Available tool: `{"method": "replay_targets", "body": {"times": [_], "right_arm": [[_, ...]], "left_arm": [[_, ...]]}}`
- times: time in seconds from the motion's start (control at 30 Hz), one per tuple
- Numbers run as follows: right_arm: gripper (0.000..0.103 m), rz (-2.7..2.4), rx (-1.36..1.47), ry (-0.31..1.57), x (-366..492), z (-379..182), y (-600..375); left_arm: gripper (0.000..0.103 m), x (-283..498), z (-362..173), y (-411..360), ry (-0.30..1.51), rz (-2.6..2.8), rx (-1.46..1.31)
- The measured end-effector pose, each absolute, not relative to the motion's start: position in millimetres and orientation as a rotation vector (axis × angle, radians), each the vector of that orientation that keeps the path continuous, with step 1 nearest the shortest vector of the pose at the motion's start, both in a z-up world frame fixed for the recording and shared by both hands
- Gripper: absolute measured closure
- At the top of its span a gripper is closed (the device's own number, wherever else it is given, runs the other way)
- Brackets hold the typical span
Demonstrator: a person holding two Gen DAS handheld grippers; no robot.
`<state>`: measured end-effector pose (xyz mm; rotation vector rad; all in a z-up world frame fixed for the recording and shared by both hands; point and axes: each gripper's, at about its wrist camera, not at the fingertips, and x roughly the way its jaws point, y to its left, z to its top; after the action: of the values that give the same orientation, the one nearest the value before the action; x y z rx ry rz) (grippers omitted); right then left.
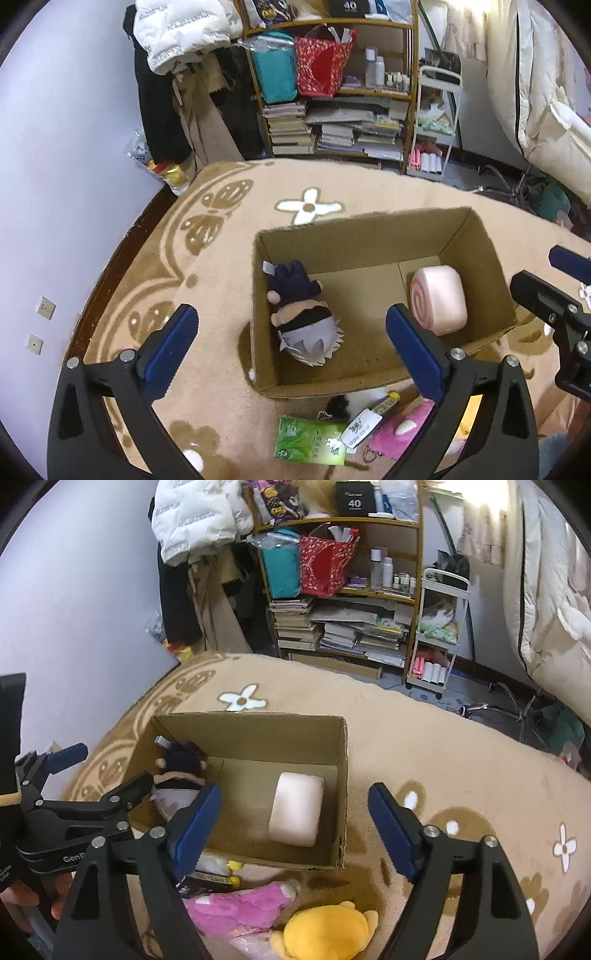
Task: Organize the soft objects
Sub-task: 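Open both tools to drop the doll and roll-cake plush into the box, then lower the left tool onto the green tissue pack while the right tool lowers onto the pink bear plush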
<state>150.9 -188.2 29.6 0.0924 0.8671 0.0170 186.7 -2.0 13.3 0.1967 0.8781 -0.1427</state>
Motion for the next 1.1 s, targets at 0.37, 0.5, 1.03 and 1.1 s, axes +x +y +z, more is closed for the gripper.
{"method": "replay_targets", "body": {"times": [0.37,0.5,1.03,1.1], "right_arm": [[0.010,-0.005,0.141,0.843,120.2,42.5,-200.6],[0.010,-0.006,0.146,0.851,107.8,37.3,-201.9],[0.010,0.017,0.199,0.960,89.0,-11.7,-198.6],[0.011,0.029,0.220,0.973,91.5,-16.6,-198.9]], "left_arm": [[0.000,156.0,29.8,26.6,0.866,-0.112,0.128],[0.000,147.3,20.8,32.5,0.902,-0.124,0.107],[0.000,120.9,-44.1,33.5,1.020,-0.186,0.118],[0.000,119.2,-50.1,31.3,1.029,-0.196,0.132]]}}
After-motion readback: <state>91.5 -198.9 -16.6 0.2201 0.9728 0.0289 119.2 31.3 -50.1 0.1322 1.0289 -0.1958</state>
